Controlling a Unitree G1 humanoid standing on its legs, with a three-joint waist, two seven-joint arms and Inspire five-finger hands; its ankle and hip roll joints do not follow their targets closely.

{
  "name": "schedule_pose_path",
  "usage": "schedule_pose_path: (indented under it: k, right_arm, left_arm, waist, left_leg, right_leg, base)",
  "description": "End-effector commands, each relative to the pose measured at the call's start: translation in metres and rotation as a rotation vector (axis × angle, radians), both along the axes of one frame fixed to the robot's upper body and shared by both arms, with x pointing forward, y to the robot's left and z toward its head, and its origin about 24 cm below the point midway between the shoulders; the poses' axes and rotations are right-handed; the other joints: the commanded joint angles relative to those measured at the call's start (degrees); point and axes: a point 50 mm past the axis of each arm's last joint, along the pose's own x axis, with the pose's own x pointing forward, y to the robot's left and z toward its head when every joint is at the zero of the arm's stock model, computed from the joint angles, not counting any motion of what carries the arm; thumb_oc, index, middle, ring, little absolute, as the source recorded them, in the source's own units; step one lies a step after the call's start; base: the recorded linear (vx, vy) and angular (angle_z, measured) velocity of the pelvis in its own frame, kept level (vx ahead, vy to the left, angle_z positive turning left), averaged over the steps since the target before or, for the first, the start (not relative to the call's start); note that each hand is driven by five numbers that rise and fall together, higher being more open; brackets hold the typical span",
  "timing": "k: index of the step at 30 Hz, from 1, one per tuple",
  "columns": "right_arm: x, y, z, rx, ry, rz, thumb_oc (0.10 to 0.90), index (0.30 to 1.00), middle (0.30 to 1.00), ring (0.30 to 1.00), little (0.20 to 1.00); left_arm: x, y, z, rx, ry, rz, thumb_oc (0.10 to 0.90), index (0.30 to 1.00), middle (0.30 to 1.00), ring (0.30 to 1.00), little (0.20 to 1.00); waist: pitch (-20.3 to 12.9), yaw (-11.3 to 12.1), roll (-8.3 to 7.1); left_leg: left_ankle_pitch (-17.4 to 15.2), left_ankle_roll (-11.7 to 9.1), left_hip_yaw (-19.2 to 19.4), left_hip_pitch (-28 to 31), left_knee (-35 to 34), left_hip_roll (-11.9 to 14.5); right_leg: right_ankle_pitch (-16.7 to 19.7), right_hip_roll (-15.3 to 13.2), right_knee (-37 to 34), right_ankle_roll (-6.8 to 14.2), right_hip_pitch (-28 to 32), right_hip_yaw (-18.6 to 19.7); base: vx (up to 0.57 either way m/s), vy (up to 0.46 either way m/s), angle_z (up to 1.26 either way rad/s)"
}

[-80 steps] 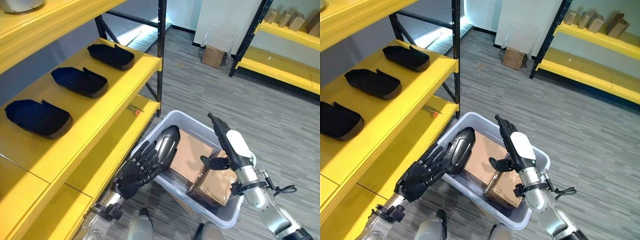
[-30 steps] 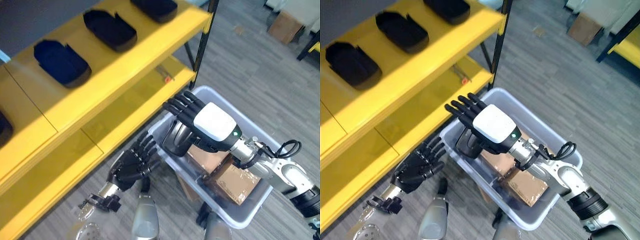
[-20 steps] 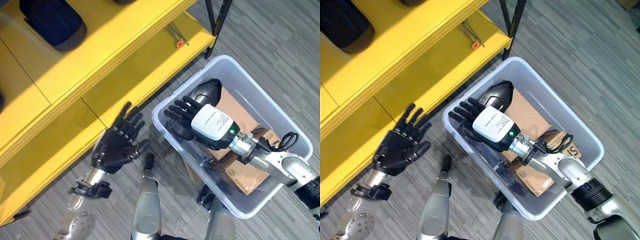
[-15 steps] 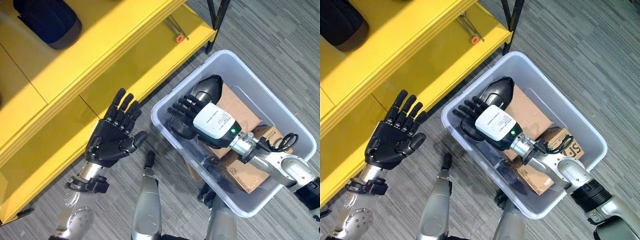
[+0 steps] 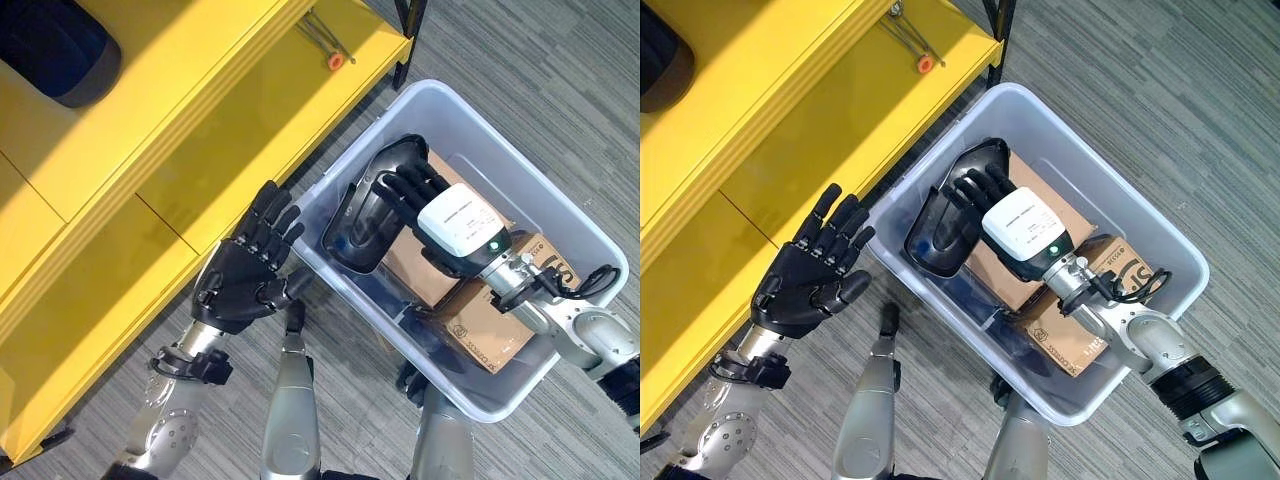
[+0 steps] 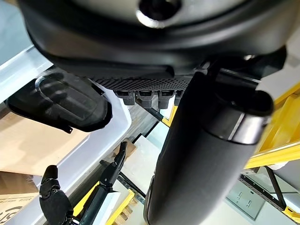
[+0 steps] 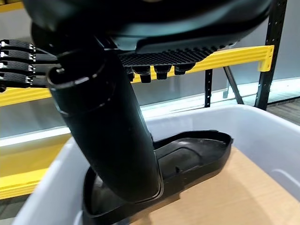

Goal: Move parts from the plastic box to the shelf.

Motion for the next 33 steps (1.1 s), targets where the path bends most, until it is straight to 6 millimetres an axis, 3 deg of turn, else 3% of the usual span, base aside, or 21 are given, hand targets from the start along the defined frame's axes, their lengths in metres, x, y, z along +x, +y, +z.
schedule_pose_path:
  k: [1,12,23,28,30,33]
  right_arm:
    - [0.005,0.008,0.062,0.048,-0.261,0.081,0.900,1.000,1.000,1.000,1.000]
    - [0.026,0.014,0.062,-0.119,-0.308,0.076,0.900,1.000,1.000,1.000,1.000]
    - [0.043,0.017,0.064,-0.164,-0.291,0.011,0.900,1.000,1.000,1.000,1.000]
    - [0.048,0.007,0.068,-0.080,-0.301,-0.083,0.900,1.000,1.000,1.000,1.000]
    - [0.053,-0.010,0.068,0.009,-0.307,-0.208,0.900,1.000,1.000,1.000,1.000]
    - [0.053,-0.014,0.064,0.020,-0.298,-0.211,0.900,1.000,1.000,1.000,1.000]
  left_arm:
    - [-0.005,-0.008,0.044,-0.011,-0.223,-0.096,0.900,1.000,1.000,1.000,1.000]
    - [-0.003,-0.009,0.048,0.069,-0.245,-0.156,0.900,1.000,1.000,1.000,1.000]
    - [0.003,-0.011,0.049,0.095,-0.245,-0.139,0.900,1.000,1.000,1.000,1.000]
    - [0.007,-0.005,0.049,0.107,-0.239,-0.069,0.900,1.000,1.000,1.000,1.000]
    - [0.007,-0.002,0.044,0.089,-0.230,-0.047,0.900,1.000,1.000,1.000,1.000]
    - [0.008,-0.001,0.043,0.075,-0.226,-0.048,0.900,1.000,1.000,1.000,1.000]
  waist:
    - [-0.75,1.11,-1.08]
    - [-0.75,3.65,-2.22]
    - [-0.75,4.70,-2.16]
    - [-0.75,4.41,-2.24]
    - [-0.75,3.83,-1.66]
    - [-0.75,3.35,-1.41]
  left_leg:
    - [-7.31,0.54,1.73,-1.99,7.03,1.20]
    - [-6.90,0.27,-0.38,-7.24,8.56,1.26]
    - [-6.03,0.41,-2.14,-14.68,10.13,0.48]
    - [-5.73,0.60,-2.55,-19.64,11.75,0.43]
    - [-8.07,0.81,-2.87,-21.81,14.43,-0.09]
    - [-8.81,1.05,-3.20,-23.97,16.27,-0.61]
  right_leg:
    - [2.01,4.68,-6.73,-1.67,2.34,-0.91]
    - [1.67,5.41,-5.59,-2.27,-0.65,-3.86]
    - [1.65,5.15,-3.20,-2.51,-7.08,-5.92]
    - [1.96,4.36,-0.93,-2.27,-12.31,-6.21]
    - [0.09,3.77,2.63,-1.86,-15.40,-4.85]
    - [-0.21,3.78,4.16,-1.92,-17.77,-4.22]
  base:
    - [-0.02,-0.096,0.00]
    - [-0.01,-0.081,0.03]
    - [-0.01,-0.030,0.07]
    - [-0.01,-0.015,0.07]
    - [0.01,0.043,0.06]
    - [-0.03,0.029,0.00]
